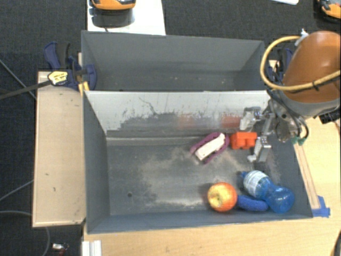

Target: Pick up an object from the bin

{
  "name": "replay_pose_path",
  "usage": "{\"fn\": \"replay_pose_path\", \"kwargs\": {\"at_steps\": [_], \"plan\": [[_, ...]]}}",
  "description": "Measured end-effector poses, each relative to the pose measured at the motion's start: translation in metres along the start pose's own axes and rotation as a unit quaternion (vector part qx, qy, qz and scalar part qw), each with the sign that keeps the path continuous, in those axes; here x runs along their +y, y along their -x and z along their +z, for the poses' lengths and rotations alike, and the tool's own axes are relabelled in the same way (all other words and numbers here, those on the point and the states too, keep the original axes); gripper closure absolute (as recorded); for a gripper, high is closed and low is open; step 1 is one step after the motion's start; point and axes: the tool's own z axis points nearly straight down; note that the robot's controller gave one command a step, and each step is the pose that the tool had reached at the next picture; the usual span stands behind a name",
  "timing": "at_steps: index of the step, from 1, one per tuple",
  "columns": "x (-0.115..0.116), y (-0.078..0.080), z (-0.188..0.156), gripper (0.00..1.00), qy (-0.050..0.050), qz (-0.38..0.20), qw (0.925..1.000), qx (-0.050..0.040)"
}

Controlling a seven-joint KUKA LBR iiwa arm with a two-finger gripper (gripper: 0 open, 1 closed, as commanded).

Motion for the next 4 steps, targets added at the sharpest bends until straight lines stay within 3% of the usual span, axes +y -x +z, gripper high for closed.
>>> {"fn": "replay_pose_path", "kwargs": {"at_steps": [1,2,3,4], "plan": [[0.0,0.002,-0.004,0.0,-0.001,-0.001,1.0,-0.0042],[-0.029,0.019,0.063,0.0,-0.001,0.021,0.9998,-0.0064],[-0.059,0.022,0.101,0.0,-0.001,0.031,0.9995,-0.0108],[-0.055,0.033,0.139,0.0,-0.001,0.056,0.9982,-0.0213]]}}
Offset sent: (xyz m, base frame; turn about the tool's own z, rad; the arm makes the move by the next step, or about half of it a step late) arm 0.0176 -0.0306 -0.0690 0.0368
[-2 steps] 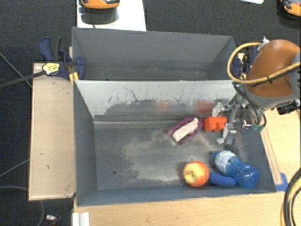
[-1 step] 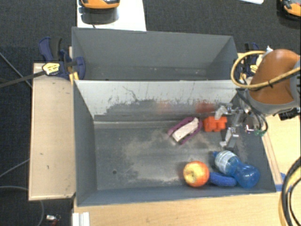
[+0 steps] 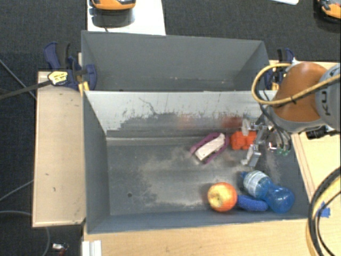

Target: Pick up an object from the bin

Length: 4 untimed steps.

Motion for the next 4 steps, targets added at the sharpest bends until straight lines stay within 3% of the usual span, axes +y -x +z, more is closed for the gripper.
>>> {"fn": "replay_pose_path", "kwargs": {"at_steps": [1,2,3,4], "plan": [[-0.004,-0.004,-0.009,1.0,-0.001,0.038,0.9993,-0.002],[-0.004,-0.004,-0.009,1.0,-0.001,0.038,0.9993,-0.002],[-0.002,-0.002,-0.001,1.0,-0.005,-0.105,0.9944,-0.0107],[0.013,0.001,-0.003,1.0,-0.006,-0.234,0.9721,-0.0185]]}}
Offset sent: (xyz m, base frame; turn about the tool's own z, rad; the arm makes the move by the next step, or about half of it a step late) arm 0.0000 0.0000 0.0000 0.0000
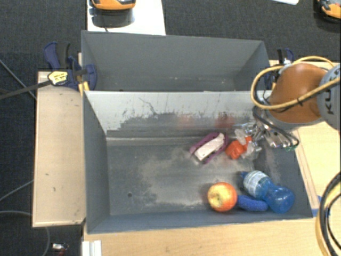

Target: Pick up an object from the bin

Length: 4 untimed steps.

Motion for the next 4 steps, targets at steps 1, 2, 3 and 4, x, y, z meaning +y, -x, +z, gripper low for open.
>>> {"fn": "replay_pose_path", "kwargs": {"at_steps": [1,2,3,4], "plan": [[-0.019,-0.011,-0.001,1.0,0.001,0.082,0.9966,0.0039],[-0.007,-0.005,0.002,1.0,-0.006,0.115,0.9933,-0.0083],[-0.013,-0.01,0.007,1.0,-0.002,0.243,0.9699,-0.0158],[-0.017,-0.012,0.008,1.0,0.001,0.262,0.965,-0.0166]]}}
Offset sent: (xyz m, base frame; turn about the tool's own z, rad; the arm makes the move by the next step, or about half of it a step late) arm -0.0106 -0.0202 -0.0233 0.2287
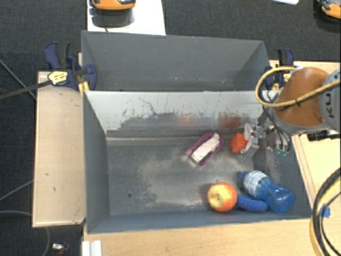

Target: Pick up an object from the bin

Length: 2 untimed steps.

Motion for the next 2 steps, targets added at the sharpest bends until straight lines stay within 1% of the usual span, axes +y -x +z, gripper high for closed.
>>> {"fn": "replay_pose_path", "kwargs": {"at_steps": [1,2], "plan": [[-0.0005,0.0054,0.0017,1.0,0.004,0.049,0.9988,0.0015],[0.0073,0.0065,0.0008,1.0,-0.004,-0.073,0.9973,-0.0068]]}}
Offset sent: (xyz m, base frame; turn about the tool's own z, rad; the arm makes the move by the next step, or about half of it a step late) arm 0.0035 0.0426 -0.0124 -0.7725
